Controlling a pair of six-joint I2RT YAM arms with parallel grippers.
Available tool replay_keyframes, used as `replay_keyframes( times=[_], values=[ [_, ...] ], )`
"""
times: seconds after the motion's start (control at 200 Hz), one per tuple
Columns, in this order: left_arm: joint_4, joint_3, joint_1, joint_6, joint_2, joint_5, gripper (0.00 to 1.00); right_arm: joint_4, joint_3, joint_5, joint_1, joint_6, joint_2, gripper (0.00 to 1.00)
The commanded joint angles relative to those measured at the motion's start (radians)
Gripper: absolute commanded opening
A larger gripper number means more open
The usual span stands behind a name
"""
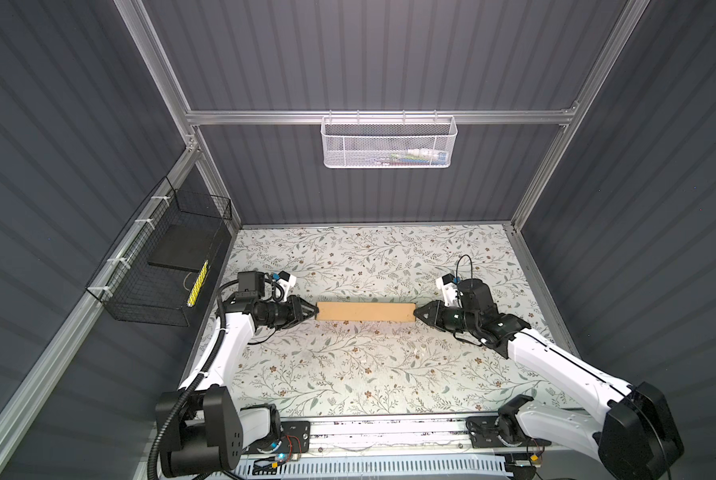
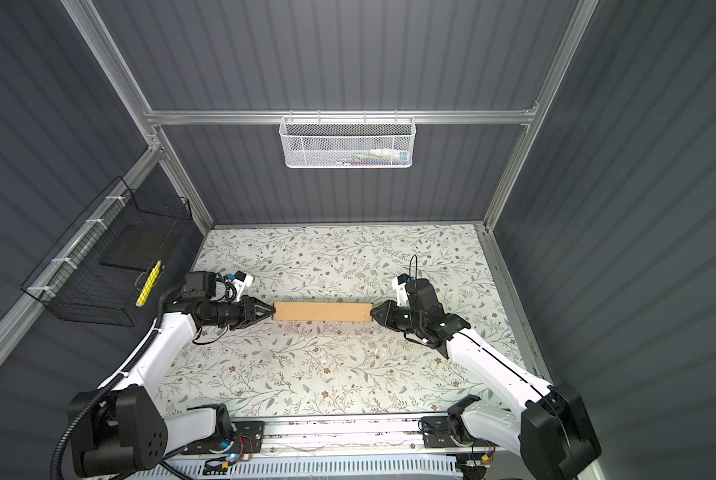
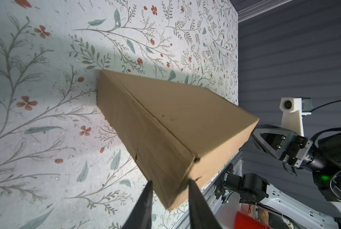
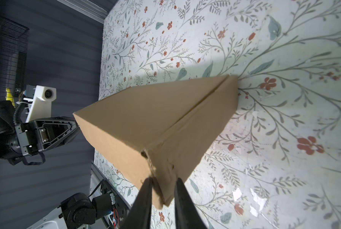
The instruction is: Fold the paper box
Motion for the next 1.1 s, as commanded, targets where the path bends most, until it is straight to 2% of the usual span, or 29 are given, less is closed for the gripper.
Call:
replay_keyframes(
  times=[0.0,0.325,0.62,0.831,1.011,1.096],
  values=[
    [-0.027,-0.019,0.004,-0.015,-0.028,0.000,0.31,-0.061,-0.024,0.023,0.004,-0.009,-0.008,0.23],
    [-0.044,-0.002,0.004,-0.020,-0.047,-0.014,0.31,-0.067,-0.031,0.027,0.005,-0.011,-0.039,0.23],
    [0.010,0.017,0.004,-0.064,-0.030,-0.036,0.32,-0.076,-0.039,0.052,0.005,-0.022,-0.073,0.25],
    [0.043,0.032,0.004,-0.083,-0.025,-0.056,0.41,-0.083,-0.024,0.113,0.003,-0.050,-0.080,0.33],
    [0.075,0.045,0.004,-0.097,-0.024,-0.083,0.55,-0.080,-0.008,0.138,-0.004,-0.079,-0.070,0.43],
    [0.081,0.061,0.004,-0.090,-0.018,-0.097,0.59,-0.073,0.001,0.140,-0.012,-0.087,-0.057,0.44]
  ],
)
